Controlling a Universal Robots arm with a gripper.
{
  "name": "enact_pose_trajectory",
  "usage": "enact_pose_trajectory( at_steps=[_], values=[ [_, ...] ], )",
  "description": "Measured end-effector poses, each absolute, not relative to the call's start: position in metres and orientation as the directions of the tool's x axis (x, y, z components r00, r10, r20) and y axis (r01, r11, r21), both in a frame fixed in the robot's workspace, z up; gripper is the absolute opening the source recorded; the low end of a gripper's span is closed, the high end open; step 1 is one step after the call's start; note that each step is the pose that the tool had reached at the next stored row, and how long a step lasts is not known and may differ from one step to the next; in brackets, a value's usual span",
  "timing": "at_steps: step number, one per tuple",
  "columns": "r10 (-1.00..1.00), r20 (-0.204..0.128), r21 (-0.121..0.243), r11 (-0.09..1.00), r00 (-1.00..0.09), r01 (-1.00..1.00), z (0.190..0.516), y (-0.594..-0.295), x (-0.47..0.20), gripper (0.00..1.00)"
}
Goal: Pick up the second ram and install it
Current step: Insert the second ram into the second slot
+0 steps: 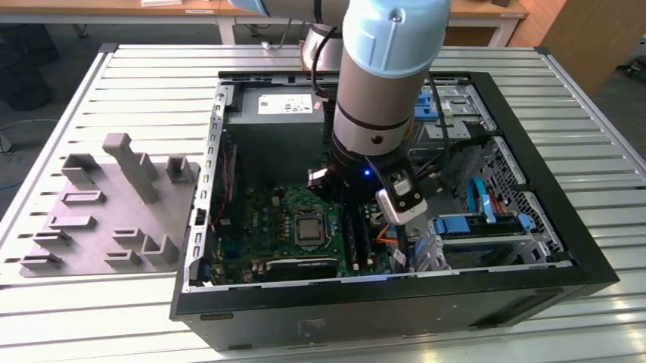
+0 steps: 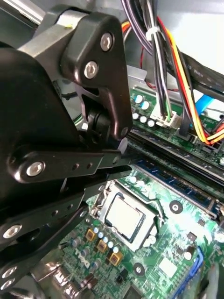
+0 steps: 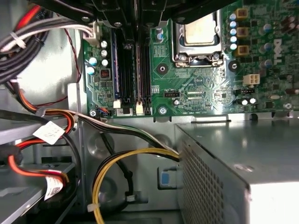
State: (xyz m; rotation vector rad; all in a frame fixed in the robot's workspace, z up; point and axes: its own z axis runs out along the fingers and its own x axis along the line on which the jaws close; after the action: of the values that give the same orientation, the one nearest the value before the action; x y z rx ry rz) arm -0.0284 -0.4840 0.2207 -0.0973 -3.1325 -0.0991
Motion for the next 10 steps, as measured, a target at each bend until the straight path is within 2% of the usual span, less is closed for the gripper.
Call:
enact_pose_trajectory(
  at_steps=[10],
  values=[
    [0.062,0.008,0.063,0.996,-0.998,0.062,0.242,-0.484,-0.028,0.19]
  ],
)
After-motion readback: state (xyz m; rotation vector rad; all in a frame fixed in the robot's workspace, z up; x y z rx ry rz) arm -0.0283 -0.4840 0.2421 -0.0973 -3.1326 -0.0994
